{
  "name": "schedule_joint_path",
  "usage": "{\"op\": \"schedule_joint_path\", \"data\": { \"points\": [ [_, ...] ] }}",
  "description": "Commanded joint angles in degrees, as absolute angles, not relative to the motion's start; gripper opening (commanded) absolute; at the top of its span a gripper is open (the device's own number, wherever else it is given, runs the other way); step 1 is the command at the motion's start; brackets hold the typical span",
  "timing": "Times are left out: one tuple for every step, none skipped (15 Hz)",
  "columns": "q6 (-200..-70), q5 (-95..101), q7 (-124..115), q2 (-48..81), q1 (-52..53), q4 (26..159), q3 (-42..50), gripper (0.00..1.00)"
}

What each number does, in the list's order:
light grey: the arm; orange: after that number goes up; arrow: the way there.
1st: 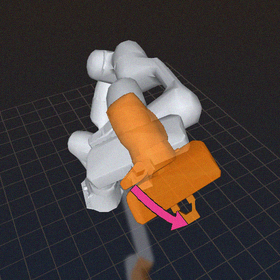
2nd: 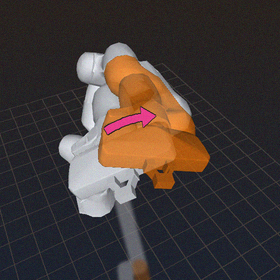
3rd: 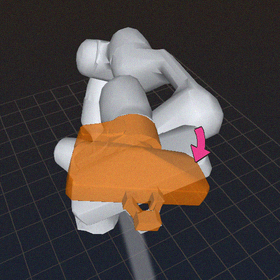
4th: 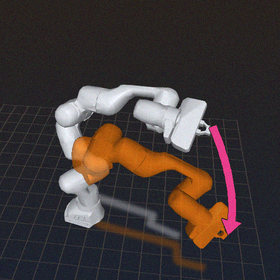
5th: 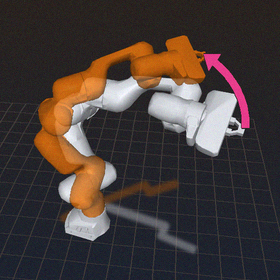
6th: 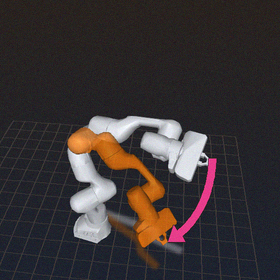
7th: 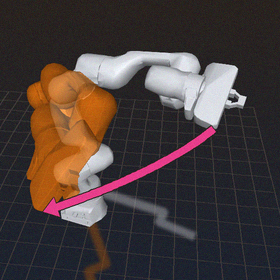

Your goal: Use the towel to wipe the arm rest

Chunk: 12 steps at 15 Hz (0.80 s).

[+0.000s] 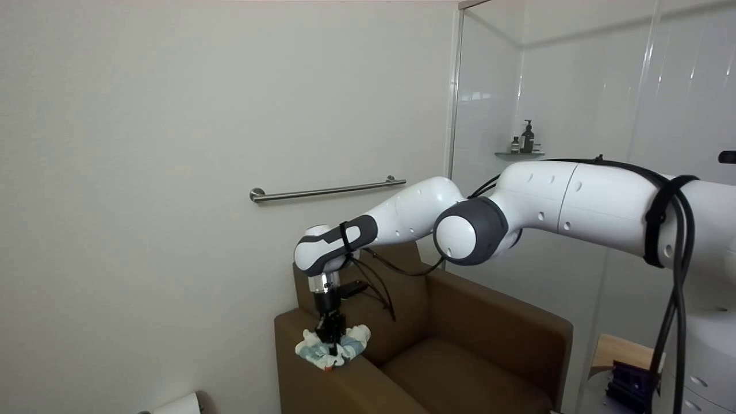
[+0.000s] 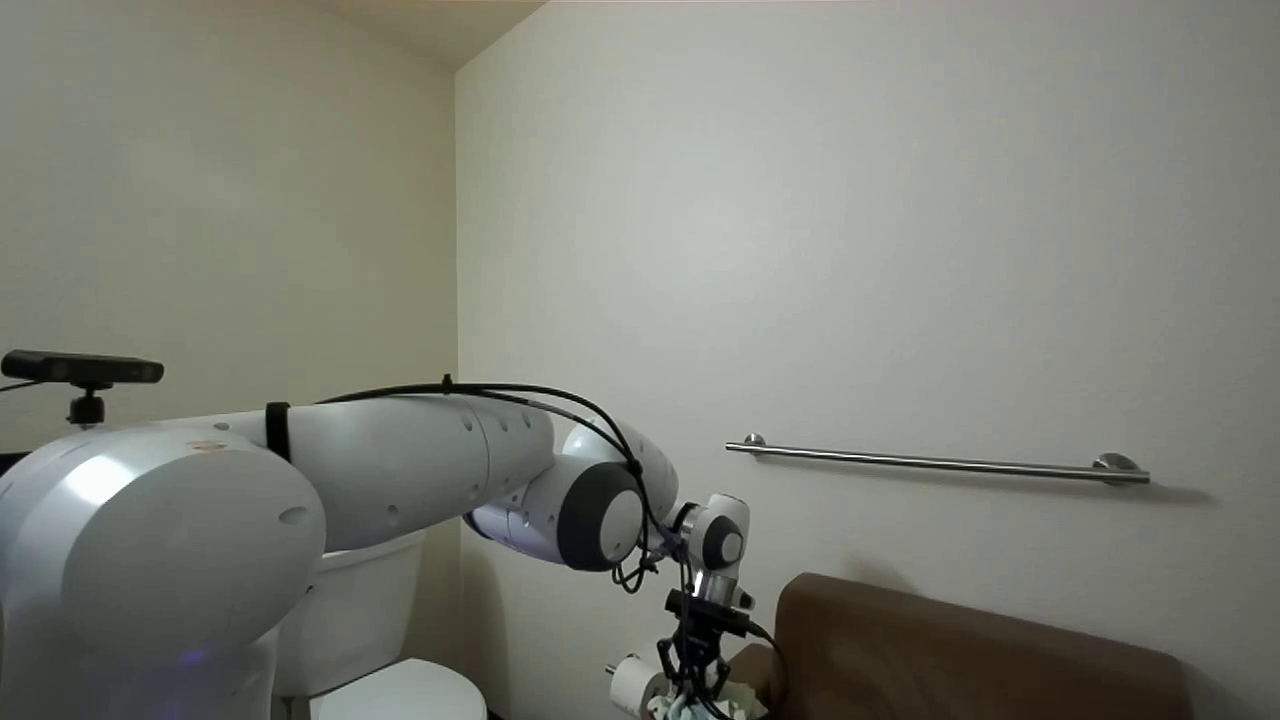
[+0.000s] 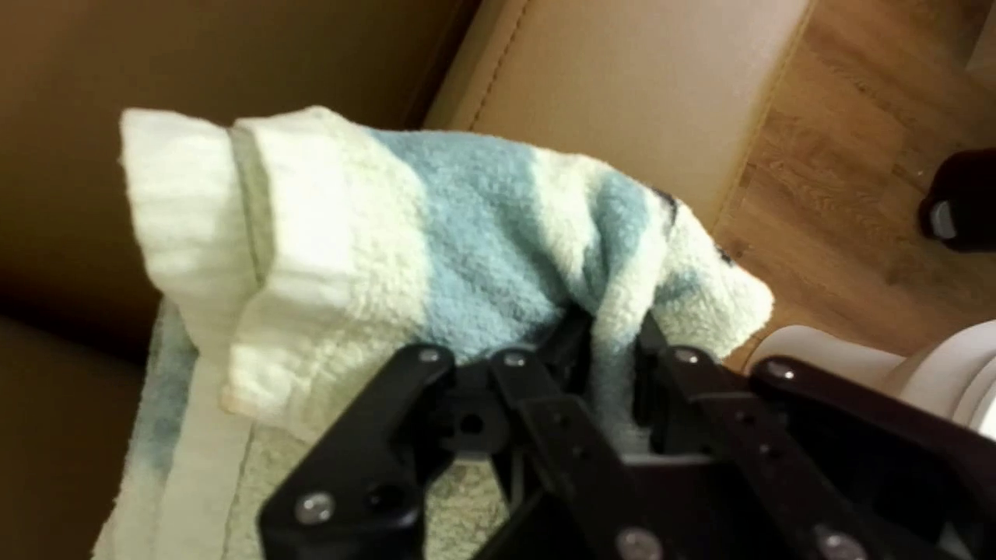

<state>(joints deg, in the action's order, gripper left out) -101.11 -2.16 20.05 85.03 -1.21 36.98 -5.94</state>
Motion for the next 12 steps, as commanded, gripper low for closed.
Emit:
{"op": "schedule_joint_path", "data": {
  "points": [
    [-97.8, -3.1, 25.8, 85.0, -2.2, 38.8, -7.3, 0.08],
    [-97.7, -2.6, 26.3, 83.7, -2.4, 41.1, -7.7, 0.08],
    [-96.6, -2.7, 26.7, 83.5, -2.3, 42.2, -7.8, 0.08],
    [-96.0, -3.1, 27.0, 83.3, -2.5, 43.4, -8.2, 0.08],
    [-95.5, -3.4, 27.0, 82.7, -2.8, 44.7, -8.5, 0.08],
    [-95.4, -3.5, 26.2, 82.1, -2.9, 46.0, -8.7, 0.08],
    [-95.6, -3.5, 25.4, 80.9, -3.0, 47.9, -8.7, 0.08],
    [-96.2, -3.3, 24.3, 79.7, -2.9, 49.7, -8.5, 0.08],
    [-96.6, -3.1, 23.1, 78.2, -2.9, 52.0, -8.2, 0.08],
    [-96.9, -3.1, 22.2, 76.8, -2.9, 54.3, -8.1, 0.08],
    [-97.2, -3.2, 21.1, 75.5, -2.9, 56.6, -7.8, 0.08],
    [-97.4, -3.3, 19.7, 74.4, -2.9, 58.5, -7.7, 0.08]
  ]
}}
